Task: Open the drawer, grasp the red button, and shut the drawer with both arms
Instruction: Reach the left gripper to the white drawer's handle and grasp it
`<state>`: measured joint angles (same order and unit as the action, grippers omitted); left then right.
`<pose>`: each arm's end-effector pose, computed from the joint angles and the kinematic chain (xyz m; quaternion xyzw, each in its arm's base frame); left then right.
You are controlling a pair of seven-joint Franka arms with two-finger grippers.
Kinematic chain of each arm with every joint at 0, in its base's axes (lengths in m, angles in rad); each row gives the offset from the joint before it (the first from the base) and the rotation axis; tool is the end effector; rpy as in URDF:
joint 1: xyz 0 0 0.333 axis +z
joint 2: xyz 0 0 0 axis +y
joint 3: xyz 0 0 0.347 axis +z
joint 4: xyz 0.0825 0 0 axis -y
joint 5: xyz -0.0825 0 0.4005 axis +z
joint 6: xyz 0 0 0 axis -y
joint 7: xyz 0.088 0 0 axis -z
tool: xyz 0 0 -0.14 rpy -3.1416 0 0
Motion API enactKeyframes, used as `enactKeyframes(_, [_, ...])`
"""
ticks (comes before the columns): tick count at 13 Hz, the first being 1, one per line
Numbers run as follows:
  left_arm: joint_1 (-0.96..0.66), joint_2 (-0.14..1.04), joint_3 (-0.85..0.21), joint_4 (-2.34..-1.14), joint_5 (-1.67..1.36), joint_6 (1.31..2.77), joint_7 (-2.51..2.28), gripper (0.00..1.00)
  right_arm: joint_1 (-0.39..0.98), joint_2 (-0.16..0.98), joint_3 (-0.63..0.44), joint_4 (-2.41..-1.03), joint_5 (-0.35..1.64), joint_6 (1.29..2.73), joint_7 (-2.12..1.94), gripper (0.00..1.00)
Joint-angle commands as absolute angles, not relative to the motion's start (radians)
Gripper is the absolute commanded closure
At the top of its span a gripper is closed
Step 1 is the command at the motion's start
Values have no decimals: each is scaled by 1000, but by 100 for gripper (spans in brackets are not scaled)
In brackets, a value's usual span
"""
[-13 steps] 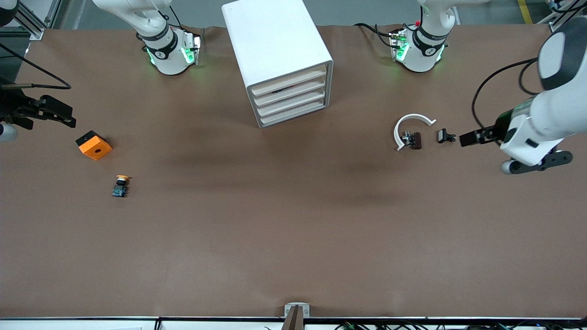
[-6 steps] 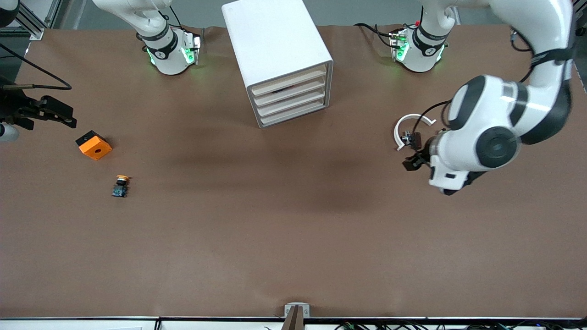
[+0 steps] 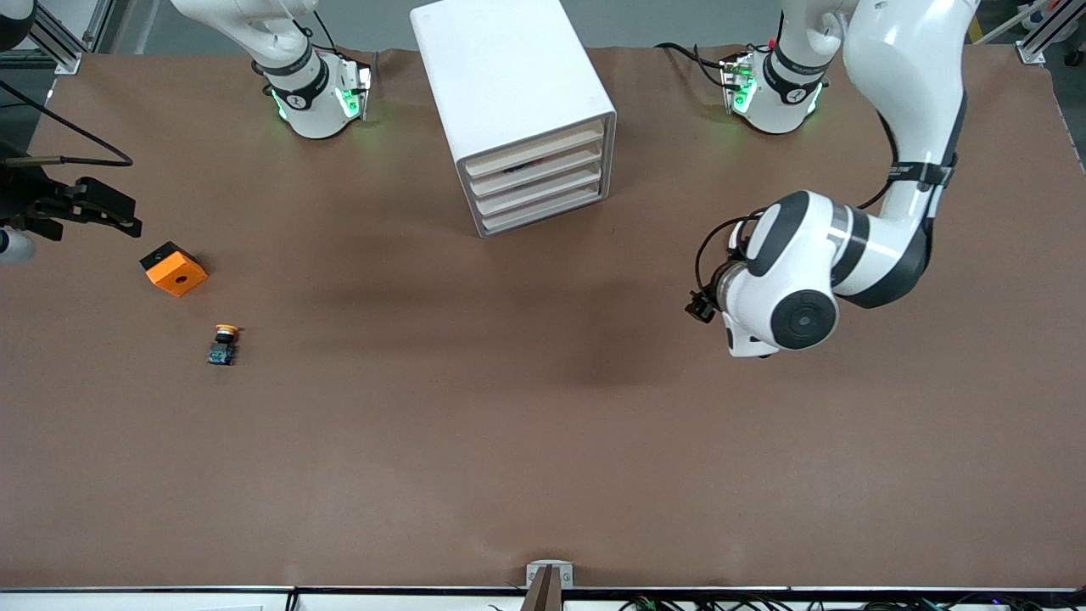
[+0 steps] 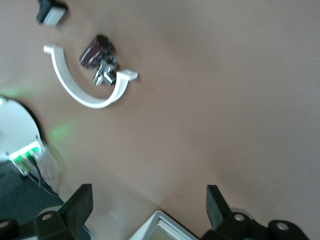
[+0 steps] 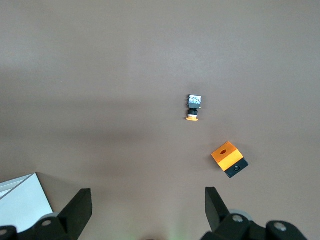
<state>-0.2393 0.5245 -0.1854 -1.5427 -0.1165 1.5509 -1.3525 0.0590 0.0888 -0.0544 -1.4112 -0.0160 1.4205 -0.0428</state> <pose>0.5867 -0.2679 0.3159 -0.8546 -0.4429 0.2388 0.1286 0.5832 0.0018 0.6355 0.9989 0.0228 -0.0399 0.0096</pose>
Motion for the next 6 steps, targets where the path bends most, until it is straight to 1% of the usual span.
enactKeyframes(1, [-302,555,-183,-1523,-133,1499,-1565,0,69,95,-60,-1393,-18,1413,-41,0])
enactKeyframes(4, [-380,612,-183,-1525,-176,1479,-1806,0,69,97,-60,-1394,-18,1413,-41,0])
enactKeyframes(6, [-396,664,-183,-1522,-292,1479,-1912,0,69,97,-60,-1394,-18,1414,-41,0])
